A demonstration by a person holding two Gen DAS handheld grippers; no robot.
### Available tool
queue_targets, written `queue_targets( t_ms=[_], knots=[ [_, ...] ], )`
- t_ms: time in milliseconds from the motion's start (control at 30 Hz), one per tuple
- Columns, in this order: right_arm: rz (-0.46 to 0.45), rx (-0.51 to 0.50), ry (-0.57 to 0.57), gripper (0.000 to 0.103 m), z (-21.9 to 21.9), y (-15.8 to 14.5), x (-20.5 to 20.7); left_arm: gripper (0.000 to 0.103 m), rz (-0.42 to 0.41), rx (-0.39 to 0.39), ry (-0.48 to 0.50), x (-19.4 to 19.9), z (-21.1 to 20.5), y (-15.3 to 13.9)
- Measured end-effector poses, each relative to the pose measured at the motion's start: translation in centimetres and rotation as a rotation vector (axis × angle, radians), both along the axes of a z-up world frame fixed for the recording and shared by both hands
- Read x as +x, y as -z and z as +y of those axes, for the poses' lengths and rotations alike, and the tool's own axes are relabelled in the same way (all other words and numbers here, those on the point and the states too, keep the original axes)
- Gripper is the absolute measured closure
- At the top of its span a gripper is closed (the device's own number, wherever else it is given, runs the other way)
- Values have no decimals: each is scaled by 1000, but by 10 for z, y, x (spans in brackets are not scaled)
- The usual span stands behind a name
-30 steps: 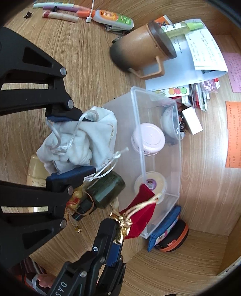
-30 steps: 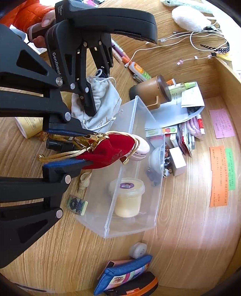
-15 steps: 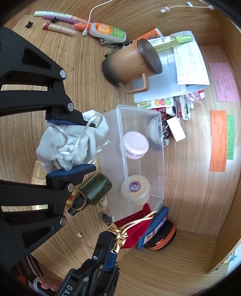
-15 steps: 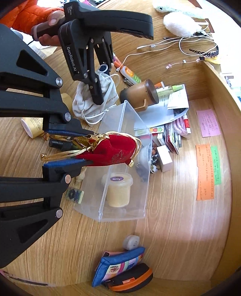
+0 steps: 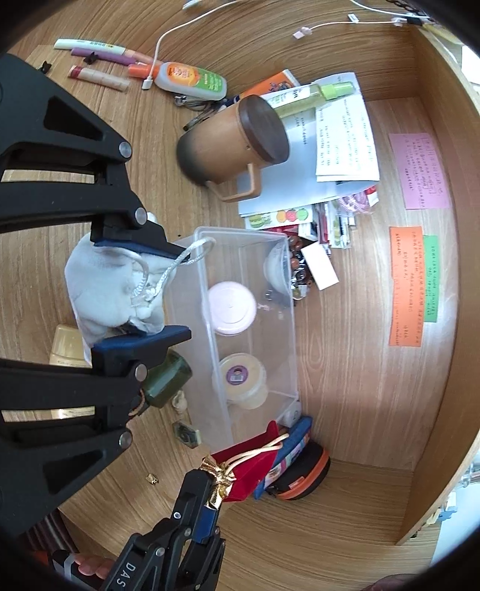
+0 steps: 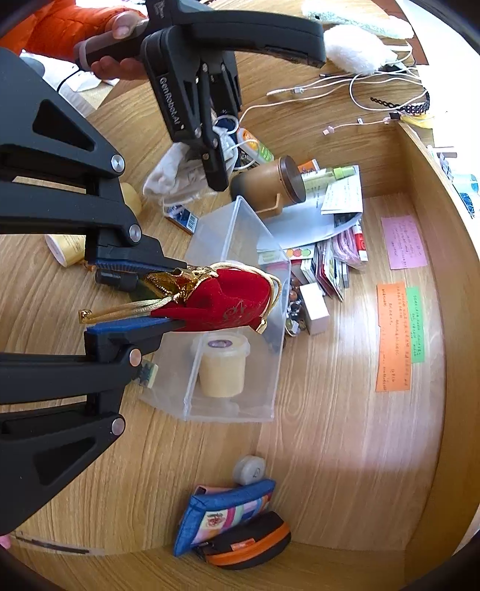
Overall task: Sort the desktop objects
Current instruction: 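Lift the red pouch and white bag and carry them above the clear box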
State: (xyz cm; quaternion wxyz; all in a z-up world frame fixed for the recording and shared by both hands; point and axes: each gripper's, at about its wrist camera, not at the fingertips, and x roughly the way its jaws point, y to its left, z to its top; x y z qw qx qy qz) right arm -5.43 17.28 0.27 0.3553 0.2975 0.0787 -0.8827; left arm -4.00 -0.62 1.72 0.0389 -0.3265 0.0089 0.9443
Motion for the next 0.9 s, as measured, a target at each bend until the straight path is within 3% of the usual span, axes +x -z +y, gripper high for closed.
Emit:
queue_targets(
  t_ms=[600,900],
  knots=[
    [70,22,26,84,-10,-24,-22,69,96,-14,-10,-21,-9,-46],
    [97,47,22,84,-24,-34,-44,69,103,-18,-4,-50,-14,-59]
  ],
)
